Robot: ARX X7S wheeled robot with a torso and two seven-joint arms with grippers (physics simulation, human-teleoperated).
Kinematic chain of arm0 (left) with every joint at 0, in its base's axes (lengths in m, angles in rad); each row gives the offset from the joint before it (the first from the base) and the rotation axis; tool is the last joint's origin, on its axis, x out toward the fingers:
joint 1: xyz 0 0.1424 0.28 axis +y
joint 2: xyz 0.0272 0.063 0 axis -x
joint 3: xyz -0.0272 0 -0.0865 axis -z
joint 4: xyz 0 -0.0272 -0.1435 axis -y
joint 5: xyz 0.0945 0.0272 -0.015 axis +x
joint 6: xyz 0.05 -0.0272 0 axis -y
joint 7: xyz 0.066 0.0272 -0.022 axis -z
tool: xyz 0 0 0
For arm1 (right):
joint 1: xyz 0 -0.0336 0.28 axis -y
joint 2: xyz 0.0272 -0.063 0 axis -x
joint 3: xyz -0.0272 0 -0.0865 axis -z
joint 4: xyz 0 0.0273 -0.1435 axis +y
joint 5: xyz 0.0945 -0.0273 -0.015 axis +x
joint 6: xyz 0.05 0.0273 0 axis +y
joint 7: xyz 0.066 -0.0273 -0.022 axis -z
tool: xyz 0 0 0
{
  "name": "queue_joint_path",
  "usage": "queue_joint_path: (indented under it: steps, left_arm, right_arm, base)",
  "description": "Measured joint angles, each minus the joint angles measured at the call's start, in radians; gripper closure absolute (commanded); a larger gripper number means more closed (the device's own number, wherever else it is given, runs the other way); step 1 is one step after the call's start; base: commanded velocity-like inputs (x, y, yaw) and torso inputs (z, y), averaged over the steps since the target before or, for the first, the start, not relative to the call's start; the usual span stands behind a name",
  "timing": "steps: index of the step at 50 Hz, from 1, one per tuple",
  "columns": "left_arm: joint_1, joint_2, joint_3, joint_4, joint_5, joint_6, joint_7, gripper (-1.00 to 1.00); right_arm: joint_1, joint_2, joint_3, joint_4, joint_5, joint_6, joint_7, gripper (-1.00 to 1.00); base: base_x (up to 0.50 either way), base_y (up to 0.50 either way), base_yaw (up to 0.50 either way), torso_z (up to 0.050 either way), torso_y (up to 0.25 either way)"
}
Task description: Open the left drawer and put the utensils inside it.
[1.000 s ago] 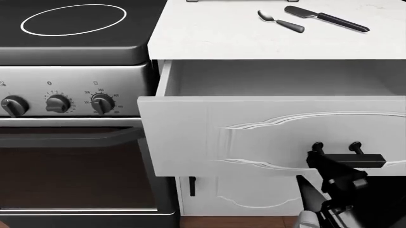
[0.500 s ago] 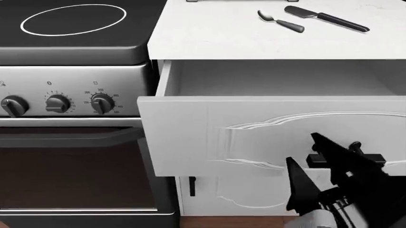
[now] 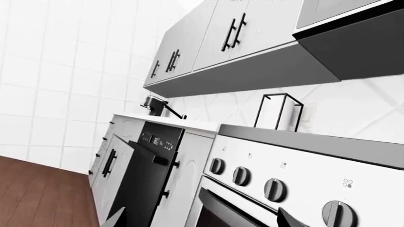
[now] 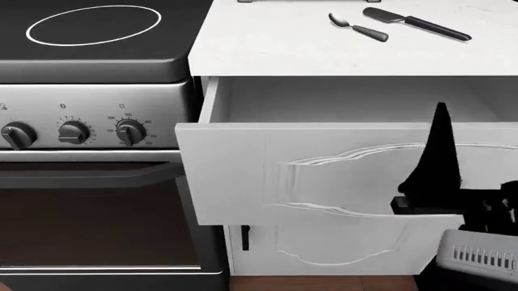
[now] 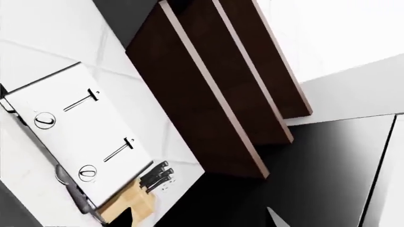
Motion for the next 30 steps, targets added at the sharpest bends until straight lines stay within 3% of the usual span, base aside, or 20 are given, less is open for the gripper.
queue_joint_path:
  steps: [13, 30]
  left_arm:
    - [0.001, -0.001, -0.001, -0.001, 0.003, 0.009, -0.003, -1.0]
    - [0.004, -0.001, -0.002, 0.001, 0.01, 0.006, -0.003, -1.0]
  right_arm:
    - [0.087, -0.072, 0.082, -0.044, 0.065, -0.01, 0.03, -1.0]
    - [0.126, -0.127, 0.122, -0.049, 0.08, -0.028, 0.033, -1.0]
  base:
    - [0.0, 0.0, 0.0, 0.004, 0.006]
    - [0.0, 0.0, 0.0, 0.048, 0.056]
